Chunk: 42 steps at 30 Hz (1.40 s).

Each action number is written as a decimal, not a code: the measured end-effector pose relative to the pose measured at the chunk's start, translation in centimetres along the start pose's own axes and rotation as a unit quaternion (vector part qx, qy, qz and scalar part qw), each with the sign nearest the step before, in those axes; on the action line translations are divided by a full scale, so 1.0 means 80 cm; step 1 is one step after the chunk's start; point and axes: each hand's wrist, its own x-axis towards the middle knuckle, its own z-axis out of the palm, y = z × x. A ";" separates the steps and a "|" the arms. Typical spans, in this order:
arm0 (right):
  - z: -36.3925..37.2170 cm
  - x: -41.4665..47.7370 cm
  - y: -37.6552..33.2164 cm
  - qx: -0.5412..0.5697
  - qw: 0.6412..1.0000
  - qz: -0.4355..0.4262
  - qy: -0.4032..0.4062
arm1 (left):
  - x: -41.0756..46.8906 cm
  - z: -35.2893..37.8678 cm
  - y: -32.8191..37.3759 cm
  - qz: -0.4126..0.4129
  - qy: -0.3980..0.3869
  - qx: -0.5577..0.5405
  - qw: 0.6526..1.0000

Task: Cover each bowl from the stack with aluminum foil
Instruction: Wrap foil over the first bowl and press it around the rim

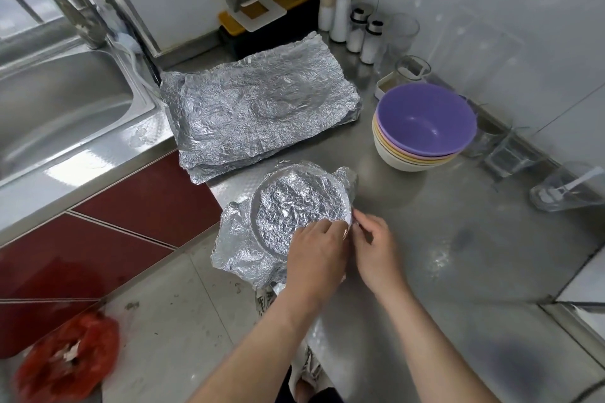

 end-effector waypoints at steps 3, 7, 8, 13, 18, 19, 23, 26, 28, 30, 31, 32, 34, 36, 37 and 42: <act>0.008 -0.009 -0.015 0.122 0.990 0.058 -0.045 | 0.000 0.000 0.005 0.007 0.000 -0.008 1.000; 0.014 -0.005 -0.015 0.205 0.969 0.137 -0.029 | 0.003 -0.004 0.008 -0.014 -0.031 -0.033 0.999; 0.015 -0.003 -0.014 0.197 0.969 0.144 -0.028 | 0.006 -0.007 0.009 -0.021 -0.044 -0.036 0.998; 0.014 0.003 -0.019 0.159 0.974 0.159 -0.012 | 0.016 -0.037 0.007 -0.044 -0.093 -0.058 0.993; 0.016 0.014 -0.044 0.036 0.994 0.107 -0.012 | 0.031 -0.065 -0.052 -0.105 0.048 -0.023 0.993; 0.019 0.016 -0.047 0.024 0.994 0.108 -0.016 | 0.037 -0.065 -0.064 -0.114 0.033 0.003 0.993; 0.037 0.017 -0.057 -0.064 0.994 0.087 0.009 | 0.048 -0.052 -0.079 -0.133 -0.072 0.022 0.988; 0.045 0.013 -0.055 -0.099 0.990 0.085 0.047 | 0.043 -0.043 -0.077 -0.140 -0.078 0.030 0.987; 0.049 0.013 -0.054 -0.119 0.987 0.089 0.064 | 0.042 -0.040 -0.077 -0.140 -0.066 0.034 0.987; 0.052 0.011 -0.053 -0.131 0.984 0.095 0.076 | 0.040 -0.039 -0.078 -0.135 -0.069 0.041 0.988; 0.054 0.010 -0.051 -0.136 0.983 0.096 0.083 | 0.040 -0.039 -0.080 -0.132 -0.073 0.043 0.988; 0.055 0.008 -0.050 -0.142 0.981 0.096 0.089 | 0.041 -0.039 -0.081 -0.128 -0.078 0.043 0.988; 0.057 0.005 -0.046 -0.139 0.981 0.104 0.091 | 0.042 -0.040 -0.084 -0.115 -0.084 0.042 0.989; 0.058 0.005 -0.041 -0.109 0.985 0.106 0.077 | 0.045 -0.042 -0.090 -0.099 -0.084 0.033 0.991; 0.056 0.004 -0.040 -0.087 0.988 0.107 0.068 | 0.047 -0.043 -0.092 -0.090 -0.085 0.028 0.992; 0.052 0.009 -0.050 -0.036 0.993 0.101 0.046 | 0.057 -0.044 -0.101 -0.053 -0.096 0.042 0.993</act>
